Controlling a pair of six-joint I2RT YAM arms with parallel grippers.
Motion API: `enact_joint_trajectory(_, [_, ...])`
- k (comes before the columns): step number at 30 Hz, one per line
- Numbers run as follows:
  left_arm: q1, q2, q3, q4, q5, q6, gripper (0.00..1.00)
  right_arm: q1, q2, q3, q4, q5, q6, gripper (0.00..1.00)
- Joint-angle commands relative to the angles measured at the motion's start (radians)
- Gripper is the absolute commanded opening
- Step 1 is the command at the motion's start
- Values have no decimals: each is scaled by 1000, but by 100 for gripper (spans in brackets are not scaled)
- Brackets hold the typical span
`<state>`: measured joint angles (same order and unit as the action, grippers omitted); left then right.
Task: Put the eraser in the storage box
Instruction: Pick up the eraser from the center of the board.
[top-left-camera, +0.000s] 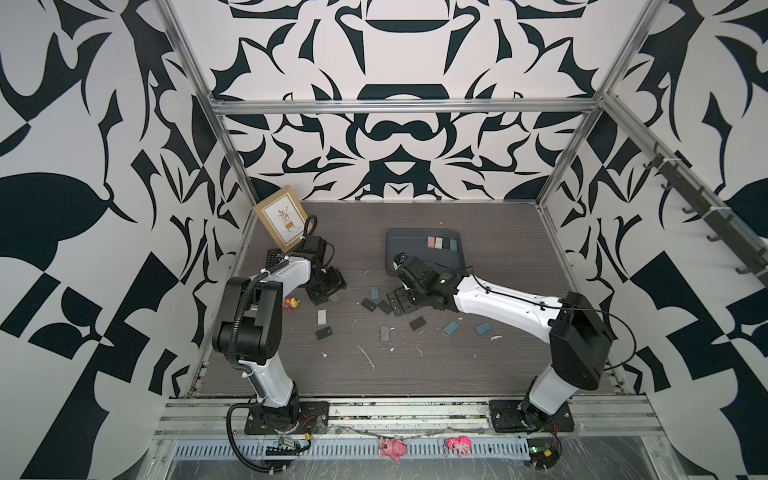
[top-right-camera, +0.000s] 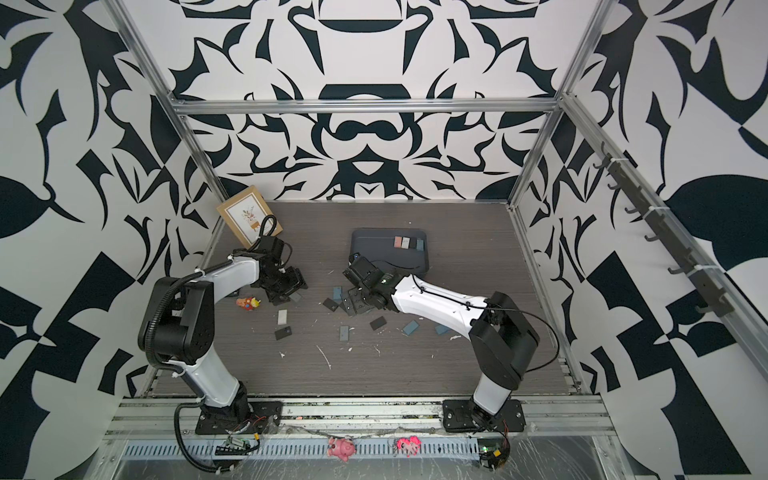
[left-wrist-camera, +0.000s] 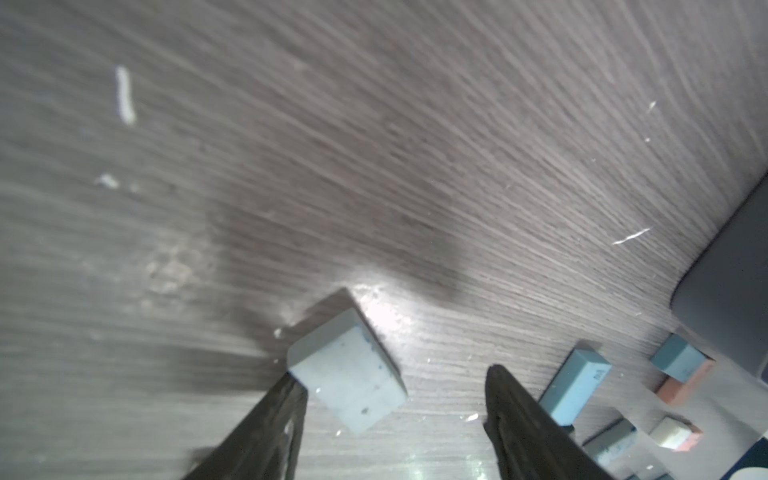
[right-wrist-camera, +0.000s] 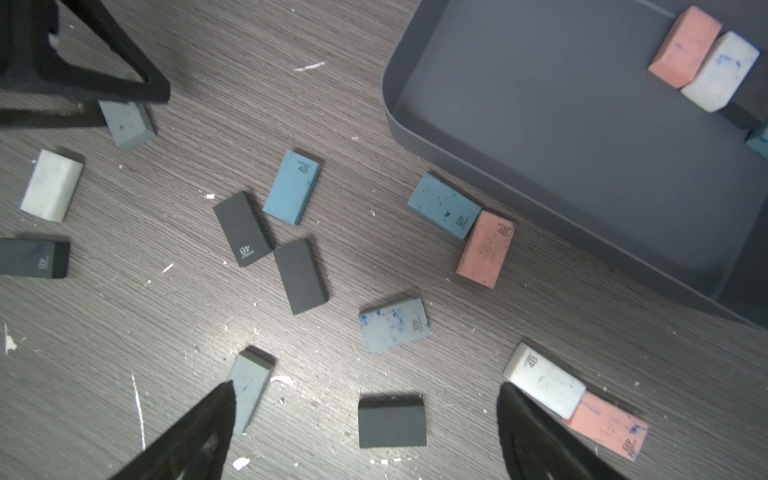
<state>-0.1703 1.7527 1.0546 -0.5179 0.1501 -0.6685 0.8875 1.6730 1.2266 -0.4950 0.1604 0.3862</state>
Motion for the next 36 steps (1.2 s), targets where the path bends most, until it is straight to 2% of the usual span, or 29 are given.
enact_joint_trajectory(1, [4,54,23,-27,-39,40,68,3,-50,-7,18,23,9,99])
enact_joint_trajectory(8, [-8,75,38,-68,-82,113,55,3,-65,-16,21,22,14,99])
enact_joint_trajectory(10, [-19,69,30,-81,-108,131,55,3,-67,-15,21,57,13,99])
enact_joint_trajectory(19, [-119,95,53,-141,-273,191,54,2,-74,-16,30,53,31,99])
enact_joint_trajectory(23, [-126,115,58,-158,-316,193,47,3,-92,-27,29,60,34,99])
enact_joint_trajectory(27, [-126,119,53,-151,-316,196,46,3,-108,-39,30,73,34,99])
enact_joint_trajectory(31, [-126,124,56,-157,-298,195,39,1,-117,-42,29,77,39,99])
enact_joint_trajectory(36, [-126,112,45,-155,-277,196,39,-9,-132,-42,31,70,46,99])
